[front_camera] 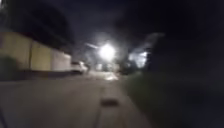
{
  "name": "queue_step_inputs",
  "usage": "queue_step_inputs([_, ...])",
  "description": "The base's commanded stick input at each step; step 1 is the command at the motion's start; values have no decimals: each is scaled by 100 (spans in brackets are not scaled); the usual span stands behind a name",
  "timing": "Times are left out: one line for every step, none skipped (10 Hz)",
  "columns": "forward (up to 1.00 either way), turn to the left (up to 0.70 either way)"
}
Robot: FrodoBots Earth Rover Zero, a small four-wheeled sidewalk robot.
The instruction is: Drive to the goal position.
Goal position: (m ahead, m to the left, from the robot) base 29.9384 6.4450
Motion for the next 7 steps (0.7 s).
queue_step_inputs([70,0])
queue_step_inputs([70,0])
queue_step_inputs([70,0])
queue_step_inputs([70,0])
queue_step_inputs([70,0])
queue_step_inputs([70,0])
queue_step_inputs([70,0])
